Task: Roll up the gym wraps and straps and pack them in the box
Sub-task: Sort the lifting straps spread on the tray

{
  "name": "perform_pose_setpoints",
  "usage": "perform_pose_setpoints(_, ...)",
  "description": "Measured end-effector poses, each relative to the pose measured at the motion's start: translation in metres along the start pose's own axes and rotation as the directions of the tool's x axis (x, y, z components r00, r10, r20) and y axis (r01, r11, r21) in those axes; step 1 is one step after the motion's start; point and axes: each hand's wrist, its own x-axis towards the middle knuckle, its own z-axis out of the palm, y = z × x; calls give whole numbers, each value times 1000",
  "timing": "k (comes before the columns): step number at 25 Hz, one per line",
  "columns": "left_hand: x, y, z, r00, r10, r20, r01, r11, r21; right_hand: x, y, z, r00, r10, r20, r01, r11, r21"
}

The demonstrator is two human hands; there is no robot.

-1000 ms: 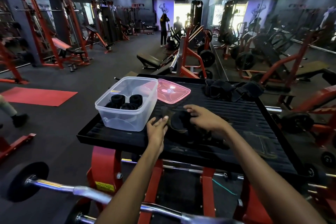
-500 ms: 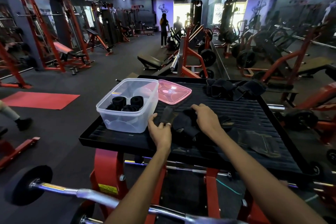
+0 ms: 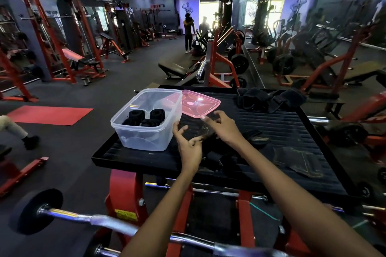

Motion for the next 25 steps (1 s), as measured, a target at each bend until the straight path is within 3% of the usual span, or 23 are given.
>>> perform_pose_setpoints(3, 4, -2, -2, 990, -87, -115, 86, 996, -12, 8, -1, 6, 998, 37, -56, -48, 977, -208)
perform_pose_setpoints(5, 11, -7, -6, 964, -195, -179, 212, 974, 80, 5, 3, 11, 995, 96, -21, -97, 992, -76)
perform_pose_setpoints(6, 14, -9, -7, 950, -272, -150, 286, 955, 78, 3, 6, 13, 992, 123, 17, -122, 992, -16)
perform_pose_setpoints(8, 24, -19, -10, 924, -383, -10, 382, 918, 104, -5, 14, 11, 989, 139, 39, -137, 989, -56)
perform_pose_setpoints(10, 42, -54, -10, 903, -423, 71, 396, 886, 242, -10, 19, 8, 989, 150, 3, -149, 981, -128)
perform_pose_setpoints(13, 44, -57, -8, 881, -455, 131, 403, 866, 296, -10, 19, 6, 990, 138, 6, -138, 990, 14)
perform_pose_setpoints(17, 27, -6, -12, 843, -485, 232, 509, 859, -54, -15, 16, 7, 985, 115, 131, -152, 933, 326)
perform_pose_setpoints(19, 28, -4, -17, 823, -502, 266, 549, 823, -145, -17, 18, 7, 980, 73, 183, -137, 919, 370)
perform_pose_setpoints(23, 31, -8, -23, 736, -639, 224, 677, 706, -207, -15, 26, 10, 979, 23, 205, -67, 975, 214)
perform_pose_setpoints(25, 31, -11, -22, 763, -626, 163, 646, 728, -229, -12, 30, 12, 990, 14, 140, -19, 999, 36)
